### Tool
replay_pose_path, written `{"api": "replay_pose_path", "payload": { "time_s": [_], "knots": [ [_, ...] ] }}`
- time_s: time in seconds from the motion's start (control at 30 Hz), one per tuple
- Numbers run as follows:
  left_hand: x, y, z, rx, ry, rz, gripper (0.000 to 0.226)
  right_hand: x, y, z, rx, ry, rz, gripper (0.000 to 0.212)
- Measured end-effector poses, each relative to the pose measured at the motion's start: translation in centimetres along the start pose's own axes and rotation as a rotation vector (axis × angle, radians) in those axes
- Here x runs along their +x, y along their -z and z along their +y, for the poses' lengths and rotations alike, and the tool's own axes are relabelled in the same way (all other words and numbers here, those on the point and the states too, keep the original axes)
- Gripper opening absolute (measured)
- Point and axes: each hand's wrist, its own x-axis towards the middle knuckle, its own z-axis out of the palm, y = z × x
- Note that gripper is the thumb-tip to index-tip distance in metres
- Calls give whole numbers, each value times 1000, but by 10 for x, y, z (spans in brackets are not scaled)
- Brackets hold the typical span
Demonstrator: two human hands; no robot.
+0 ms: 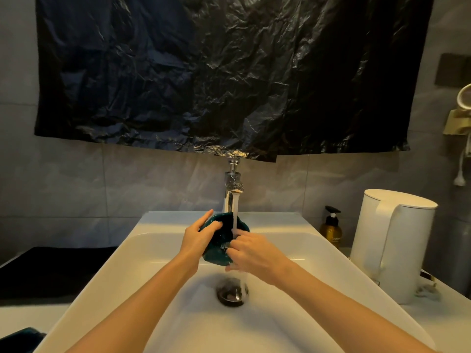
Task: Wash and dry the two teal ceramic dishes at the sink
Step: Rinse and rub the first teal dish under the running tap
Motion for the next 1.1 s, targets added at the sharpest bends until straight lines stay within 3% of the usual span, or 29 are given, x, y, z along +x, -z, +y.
{"api": "replay_pose_path", "payload": {
  "time_s": [0.13,0.2,0.33,0.43,0.53,0.63,0.8,0.9,0.97,1.1],
  "knots": [
    [-4,-5,-2,-53,-43,-45,51,4,7,-8,352,-270,220,23],
    [-5,-7,0,-49,-90,-35,46,5,8,-12,443,-272,279,16],
    [-1,-1,1,6,-78,34,43,-5,4,-3,264,-96,191,12],
    [1,1,0,18,-52,87,42,-8,7,8,174,-97,119,14],
    [1,0,-2,29,-45,85,39,-1,14,-8,306,-163,-12,17],
    [2,0,-5,74,-52,90,33,-4,18,-15,462,-184,-34,24],
    [1,-5,-6,116,-34,83,29,-10,18,9,139,-112,-106,18],
    [-1,-7,-7,163,-32,65,30,-1,20,-11,453,-241,-153,19],
    [-2,-4,-6,172,-27,65,29,-2,20,-20,606,-258,-90,18],
    [0,3,-3,176,-2,69,31,-18,18,-7,417,-125,-70,39]
  ]
}}
